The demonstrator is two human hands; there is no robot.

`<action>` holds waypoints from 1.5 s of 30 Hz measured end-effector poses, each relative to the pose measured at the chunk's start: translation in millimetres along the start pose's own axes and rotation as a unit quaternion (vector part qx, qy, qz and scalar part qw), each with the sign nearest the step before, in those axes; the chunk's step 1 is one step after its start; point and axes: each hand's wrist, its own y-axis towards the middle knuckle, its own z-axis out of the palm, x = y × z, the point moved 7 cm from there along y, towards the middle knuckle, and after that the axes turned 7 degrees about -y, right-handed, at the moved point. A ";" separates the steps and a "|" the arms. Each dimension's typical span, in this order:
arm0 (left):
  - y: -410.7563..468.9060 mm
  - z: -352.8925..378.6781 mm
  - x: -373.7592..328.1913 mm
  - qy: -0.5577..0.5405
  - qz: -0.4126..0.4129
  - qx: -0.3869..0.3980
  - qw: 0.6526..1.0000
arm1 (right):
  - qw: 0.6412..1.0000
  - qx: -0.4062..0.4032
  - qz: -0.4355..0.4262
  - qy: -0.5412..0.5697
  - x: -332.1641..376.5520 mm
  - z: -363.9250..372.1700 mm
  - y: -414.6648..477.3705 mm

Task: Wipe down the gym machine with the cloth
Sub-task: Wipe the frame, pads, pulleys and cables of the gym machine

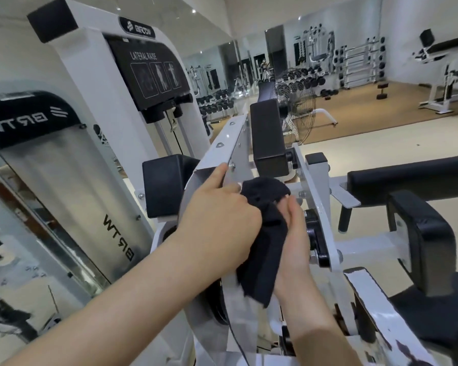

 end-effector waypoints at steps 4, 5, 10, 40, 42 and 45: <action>-19.0 -4.2 14.7 -0.268 0.066 -0.088 0.957 | 0.997 0.036 -0.067 0.012 -9.9 27.1 -21.0; -28.9 -8.6 29.2 -0.399 0.043 -0.130 0.907 | 0.996 0.011 -0.085 0.007 -12.7 28.6 -19.6; -29.1 7.8 75.9 -0.401 -0.102 -0.220 0.883 | 0.975 -0.128 -0.097 -0.153 -12.4 18.7 50.3; 38.2 18.1 135.7 -0.306 -0.188 -0.231 0.904 | 0.810 0.275 -0.217 -0.470 72.2 68.2 125.6; 47.2 32.9 144.0 -0.260 -0.202 -0.143 0.933 | 0.782 0.268 -0.202 -0.525 70.1 75.7 153.6; 63.9 50.0 152.7 -0.211 -0.201 -0.044 0.955 | 0.702 0.261 -0.174 -0.639 61.6 82.5 215.6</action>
